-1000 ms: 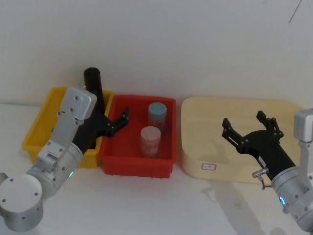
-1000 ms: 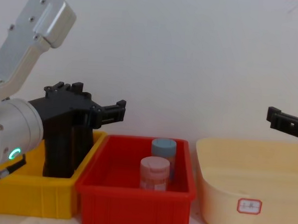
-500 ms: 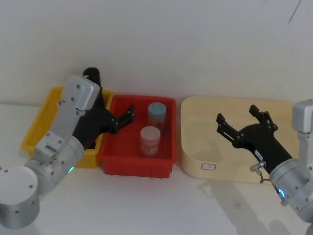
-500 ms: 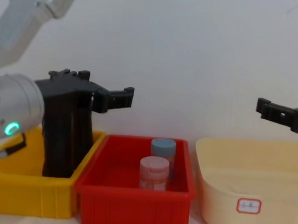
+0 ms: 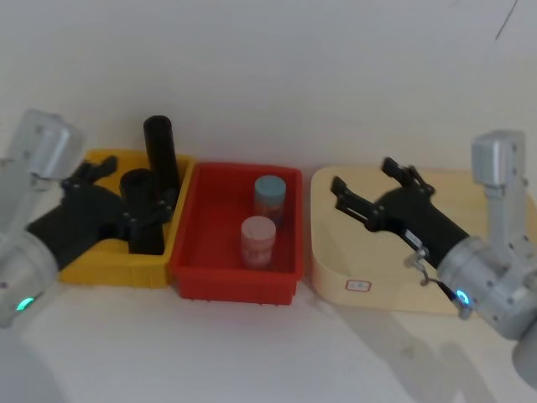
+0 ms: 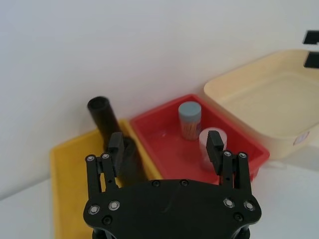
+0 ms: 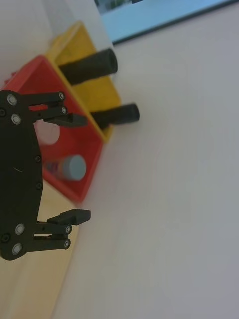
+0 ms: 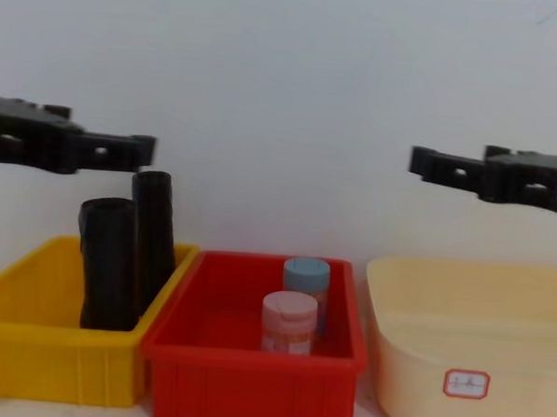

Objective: Pick up the garbage bag with the one hand and transfer it to the other hand.

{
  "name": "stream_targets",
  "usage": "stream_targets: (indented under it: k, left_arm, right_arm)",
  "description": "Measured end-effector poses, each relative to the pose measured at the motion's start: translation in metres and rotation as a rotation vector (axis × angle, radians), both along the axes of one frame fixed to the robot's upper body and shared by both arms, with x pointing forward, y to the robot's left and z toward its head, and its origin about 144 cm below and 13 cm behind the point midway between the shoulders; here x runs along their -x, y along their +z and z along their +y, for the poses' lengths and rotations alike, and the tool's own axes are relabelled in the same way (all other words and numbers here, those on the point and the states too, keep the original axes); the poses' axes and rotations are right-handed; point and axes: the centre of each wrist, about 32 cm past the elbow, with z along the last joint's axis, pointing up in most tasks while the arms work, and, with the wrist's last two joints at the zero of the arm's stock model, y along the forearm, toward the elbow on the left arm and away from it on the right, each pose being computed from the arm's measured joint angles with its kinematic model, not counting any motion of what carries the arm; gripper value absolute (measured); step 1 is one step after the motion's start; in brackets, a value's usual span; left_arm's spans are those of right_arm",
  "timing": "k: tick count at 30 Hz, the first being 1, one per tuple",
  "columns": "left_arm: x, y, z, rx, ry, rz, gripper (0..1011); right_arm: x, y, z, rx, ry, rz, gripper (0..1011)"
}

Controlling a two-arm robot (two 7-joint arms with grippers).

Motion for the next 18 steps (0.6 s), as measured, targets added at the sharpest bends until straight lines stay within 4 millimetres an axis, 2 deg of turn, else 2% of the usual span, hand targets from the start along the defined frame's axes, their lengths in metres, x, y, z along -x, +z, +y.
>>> stream_targets:
  k: [2, 8, 18]
  left_arm:
    - [0.005, 0.003, 0.015, -0.006, 0.000, 0.015, 1001]
    - [0.004, 0.007, 0.034, -0.019, -0.009, 0.033, 1001]
    - [-0.017, 0.004, 0.056, -0.031, -0.037, 0.079, 1001]
  right_arm:
    - [-0.007, 0.004, 0.005, -0.002, 0.033, 0.012, 1000]
    - [-0.032, 0.012, 0.023, -0.007, 0.115, 0.055, 1000]
    - [-0.065, 0.020, 0.050, 0.016, 0.196, 0.130, 1000]
